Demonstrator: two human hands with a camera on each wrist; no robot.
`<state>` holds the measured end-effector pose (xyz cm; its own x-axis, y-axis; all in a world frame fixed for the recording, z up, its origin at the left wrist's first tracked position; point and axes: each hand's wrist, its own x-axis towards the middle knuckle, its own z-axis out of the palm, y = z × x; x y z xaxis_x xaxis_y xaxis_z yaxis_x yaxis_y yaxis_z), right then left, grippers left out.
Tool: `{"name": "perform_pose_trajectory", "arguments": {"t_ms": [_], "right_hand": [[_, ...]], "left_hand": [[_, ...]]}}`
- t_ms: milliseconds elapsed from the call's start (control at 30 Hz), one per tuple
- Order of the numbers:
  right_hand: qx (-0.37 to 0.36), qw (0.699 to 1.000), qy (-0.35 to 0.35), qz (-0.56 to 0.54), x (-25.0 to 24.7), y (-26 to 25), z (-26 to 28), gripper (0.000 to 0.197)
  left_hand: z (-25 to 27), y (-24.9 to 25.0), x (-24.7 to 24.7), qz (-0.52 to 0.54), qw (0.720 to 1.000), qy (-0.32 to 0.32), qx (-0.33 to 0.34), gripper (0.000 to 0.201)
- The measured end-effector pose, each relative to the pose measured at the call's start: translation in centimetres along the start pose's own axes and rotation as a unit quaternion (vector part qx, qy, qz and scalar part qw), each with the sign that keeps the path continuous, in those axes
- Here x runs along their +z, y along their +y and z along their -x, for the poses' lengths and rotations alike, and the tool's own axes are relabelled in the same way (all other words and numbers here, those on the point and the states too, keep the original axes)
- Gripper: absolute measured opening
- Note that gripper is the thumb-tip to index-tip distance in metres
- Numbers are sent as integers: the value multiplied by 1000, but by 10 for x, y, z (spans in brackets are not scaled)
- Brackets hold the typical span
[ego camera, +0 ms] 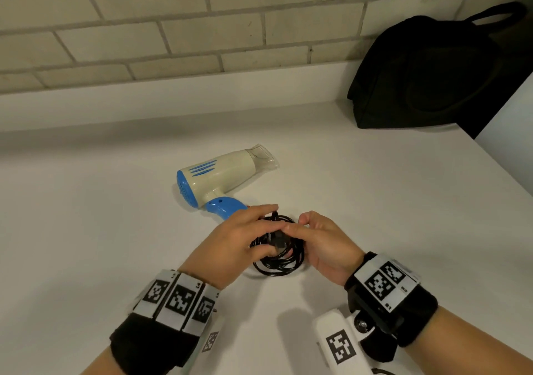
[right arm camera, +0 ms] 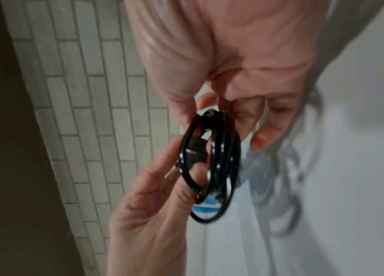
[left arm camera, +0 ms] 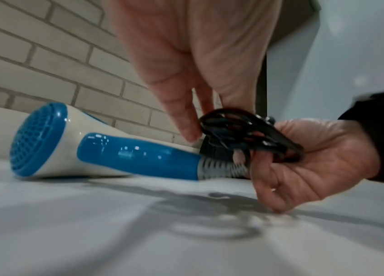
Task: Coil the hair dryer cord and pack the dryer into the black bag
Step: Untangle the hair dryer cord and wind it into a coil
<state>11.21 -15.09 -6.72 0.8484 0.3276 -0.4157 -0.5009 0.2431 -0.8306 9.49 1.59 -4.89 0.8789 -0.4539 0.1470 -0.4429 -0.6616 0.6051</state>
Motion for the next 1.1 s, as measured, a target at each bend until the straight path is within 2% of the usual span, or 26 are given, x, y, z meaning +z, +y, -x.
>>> {"name": "perform_pose_trajectory", "arguments": {"t_ms": [67, 200, 300, 400, 467, 533, 600, 667, 700, 733, 800, 900, 967, 1100], "right_hand": [[-6, 1000, 6, -5, 2, -2, 0, 19], [-39, 999, 1, 2, 7, -5, 2, 18], [-36, 999, -10, -39, 7, -2, 7, 22], [-39, 999, -26, -22, 7, 5, 11, 29], [-57, 996, -37, 50, 6, 10, 14, 31], [-114, 973, -43, 194, 4, 14, 16, 34], [-190, 915, -26, 355, 2, 16, 16, 32], [-266, 865, 29, 425, 2, 14, 16, 23], [-294, 850, 51, 434, 1, 12, 16, 20], [-314, 842, 60, 435, 1, 9, 16, 18], [-330, 838, 49, 432, 0, 5, 15, 12], [-329, 853, -2, 405, 0, 0, 17, 14], [-328, 856, -26, 399, 1, -4, 19, 16], [-337, 849, -41, 405, 2, -10, 19, 12]], "left_hand": [[-1, 0, 1, -38, 999, 1, 25, 44], [-5, 6, 2, -52, 998, 7, -32, 59], [-6, 6, 6, -56, 998, 6, -26, 61], [-4, 3, 7, -10, 1000, 5, -29, 56], [-2, 2, 6, 72, 996, 14, -40, 47], [1, 2, 6, 145, 986, 34, -73, 37], [2, 5, 8, 148, 982, 62, -99, 23], [1, 9, 10, 154, 977, 97, -109, 10], [0, 12, 10, 168, 973, 112, -113, 6], [0, 14, 11, 185, 967, 125, -119, 10], [1, 15, 13, 240, 953, 126, -136, 24], [6, 14, 17, 269, 952, 63, -135, 50], [9, 12, 17, 263, 954, 66, -130, 45], [8, 9, 15, 260, 947, 140, -130, 29]]}}
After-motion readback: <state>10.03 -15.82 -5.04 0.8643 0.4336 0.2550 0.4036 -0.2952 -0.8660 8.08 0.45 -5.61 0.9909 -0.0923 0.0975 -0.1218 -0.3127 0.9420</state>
